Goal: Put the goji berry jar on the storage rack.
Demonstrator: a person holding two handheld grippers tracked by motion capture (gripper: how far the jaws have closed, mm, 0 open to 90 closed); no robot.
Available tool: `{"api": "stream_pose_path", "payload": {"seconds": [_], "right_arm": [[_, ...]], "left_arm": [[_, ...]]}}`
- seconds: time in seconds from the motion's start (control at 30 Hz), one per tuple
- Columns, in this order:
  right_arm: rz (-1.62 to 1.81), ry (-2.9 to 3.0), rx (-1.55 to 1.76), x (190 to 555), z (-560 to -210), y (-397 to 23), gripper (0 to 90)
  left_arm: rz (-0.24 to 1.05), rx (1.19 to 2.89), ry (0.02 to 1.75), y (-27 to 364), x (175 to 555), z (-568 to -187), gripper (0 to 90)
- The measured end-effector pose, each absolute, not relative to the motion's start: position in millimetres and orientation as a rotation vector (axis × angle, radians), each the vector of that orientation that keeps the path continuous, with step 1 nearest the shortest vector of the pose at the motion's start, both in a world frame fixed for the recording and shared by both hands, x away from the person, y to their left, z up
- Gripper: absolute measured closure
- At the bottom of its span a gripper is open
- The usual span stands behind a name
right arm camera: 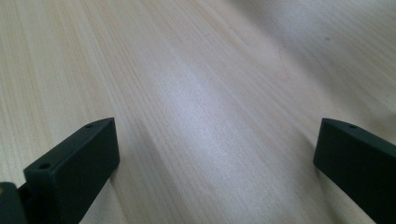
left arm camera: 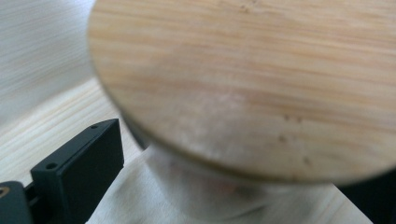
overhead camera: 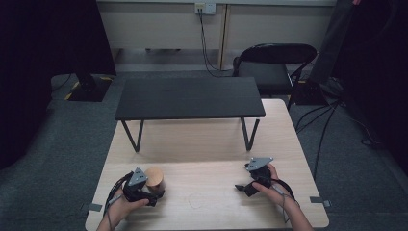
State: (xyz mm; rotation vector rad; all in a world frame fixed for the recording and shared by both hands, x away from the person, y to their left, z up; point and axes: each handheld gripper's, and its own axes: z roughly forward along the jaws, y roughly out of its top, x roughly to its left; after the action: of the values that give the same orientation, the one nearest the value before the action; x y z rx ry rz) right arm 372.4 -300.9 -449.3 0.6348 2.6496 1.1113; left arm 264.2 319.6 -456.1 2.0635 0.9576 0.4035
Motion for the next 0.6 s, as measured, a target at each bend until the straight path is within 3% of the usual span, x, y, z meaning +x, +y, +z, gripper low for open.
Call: {"api": "stream_pose_path", "payload": {"seconds": [0.6], "right_arm": [[1.112, 2.650, 0.635, 372.6, -449.4, -300.8, 0.0]], "left_arm": [[0.420, 2.049, 0.938, 318.9, 266.0, -460.4, 22.4]]}}
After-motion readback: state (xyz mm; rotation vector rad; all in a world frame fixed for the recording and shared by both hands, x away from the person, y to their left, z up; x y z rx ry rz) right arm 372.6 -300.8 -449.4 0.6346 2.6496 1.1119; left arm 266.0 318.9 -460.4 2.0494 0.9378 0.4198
